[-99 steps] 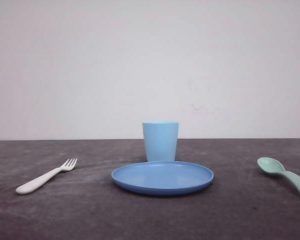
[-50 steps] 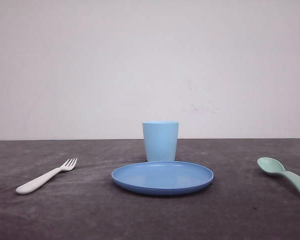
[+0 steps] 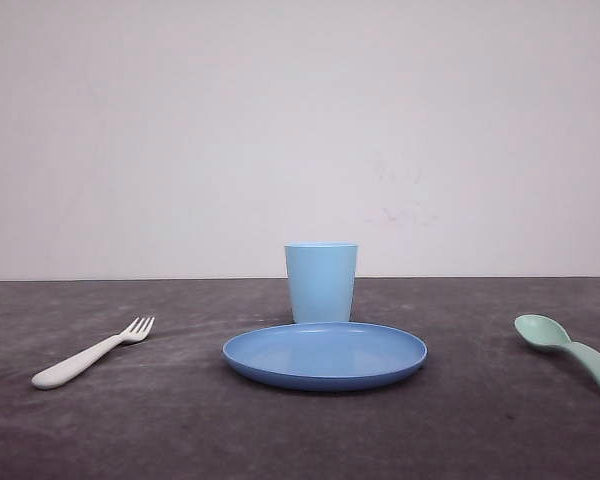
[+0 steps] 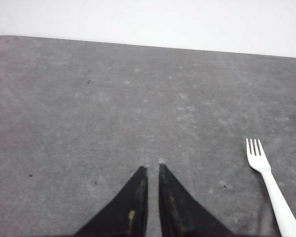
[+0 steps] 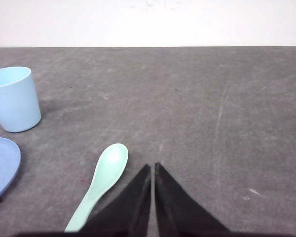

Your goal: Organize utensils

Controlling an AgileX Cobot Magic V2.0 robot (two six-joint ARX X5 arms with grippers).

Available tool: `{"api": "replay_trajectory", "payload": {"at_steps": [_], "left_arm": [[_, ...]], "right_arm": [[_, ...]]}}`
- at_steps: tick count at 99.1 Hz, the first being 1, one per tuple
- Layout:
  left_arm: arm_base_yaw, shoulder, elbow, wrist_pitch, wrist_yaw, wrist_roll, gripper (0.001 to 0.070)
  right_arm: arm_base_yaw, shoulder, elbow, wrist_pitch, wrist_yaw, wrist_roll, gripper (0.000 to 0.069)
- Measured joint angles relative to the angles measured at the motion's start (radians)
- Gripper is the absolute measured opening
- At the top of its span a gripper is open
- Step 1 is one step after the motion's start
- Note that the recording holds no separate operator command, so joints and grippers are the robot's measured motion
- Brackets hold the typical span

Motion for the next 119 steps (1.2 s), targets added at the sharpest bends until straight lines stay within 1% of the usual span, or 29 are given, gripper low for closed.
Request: {"api": "replay_trajectory", "payload": {"at_steps": [102,106,110,115,119], "left_arm": [[0.0,0.0,0.0,0.001,0.0,0.0,0.0014],[0.0,0.0,0.0,0.004,0.001,-0.009,0.0014],[0.0,0.0,0.0,0.018,0.007,-0.029,0.0014],[0.0,0.0,0.0,0.061,0.032,-0.063,0.0014],[0.0,0.0,0.0,0.107,0.063,-0.086,0.0014]], "right_arm": [[0.0,0.0,0.0,0.0,-0.001,0.007,0.0014],[0.0,0.0,0.0,0.002,0.0,0.014,0.0014],[0.0,0.0,0.0,0.009,-0.001,0.029,0.0014],[0.0,0.0,0.001,0.025,-0.002,0.054,0.0014],[0.0,0.0,0.008,0.026,-0.006,0.075,0.0014]]}}
